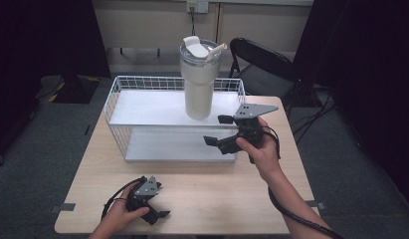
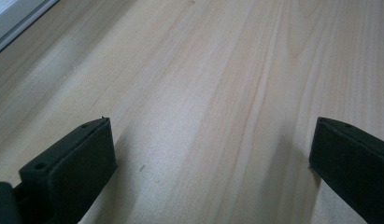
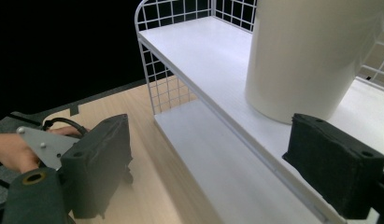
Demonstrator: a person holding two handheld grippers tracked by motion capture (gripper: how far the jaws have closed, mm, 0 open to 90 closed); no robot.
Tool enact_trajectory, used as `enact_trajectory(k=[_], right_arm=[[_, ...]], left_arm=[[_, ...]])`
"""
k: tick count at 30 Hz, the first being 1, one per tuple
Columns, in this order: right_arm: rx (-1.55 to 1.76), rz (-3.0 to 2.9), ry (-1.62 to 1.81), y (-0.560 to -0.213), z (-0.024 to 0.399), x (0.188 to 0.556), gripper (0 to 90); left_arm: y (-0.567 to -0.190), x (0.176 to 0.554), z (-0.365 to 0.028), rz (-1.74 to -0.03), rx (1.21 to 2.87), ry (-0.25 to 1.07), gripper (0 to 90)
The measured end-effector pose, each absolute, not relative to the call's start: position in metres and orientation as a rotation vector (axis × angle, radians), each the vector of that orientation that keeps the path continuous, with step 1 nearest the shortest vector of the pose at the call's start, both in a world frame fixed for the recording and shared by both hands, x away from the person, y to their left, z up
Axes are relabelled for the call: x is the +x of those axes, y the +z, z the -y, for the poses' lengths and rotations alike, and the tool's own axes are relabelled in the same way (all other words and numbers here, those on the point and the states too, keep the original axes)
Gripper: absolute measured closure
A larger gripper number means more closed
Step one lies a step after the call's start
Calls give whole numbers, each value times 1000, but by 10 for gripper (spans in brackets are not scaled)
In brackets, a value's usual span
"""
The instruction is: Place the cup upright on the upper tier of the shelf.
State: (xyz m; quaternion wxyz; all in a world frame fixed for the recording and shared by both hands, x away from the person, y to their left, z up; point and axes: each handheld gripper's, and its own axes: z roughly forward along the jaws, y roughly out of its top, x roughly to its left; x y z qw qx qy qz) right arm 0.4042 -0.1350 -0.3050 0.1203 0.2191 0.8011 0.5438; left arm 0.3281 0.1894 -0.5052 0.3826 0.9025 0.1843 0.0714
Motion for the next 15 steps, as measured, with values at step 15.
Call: enact_trajectory(k=[15], right_arm=[[613,-2378,1602,-331,147,389,132]], left_arm=[[-505,328,-190,-465,2308,185,0]])
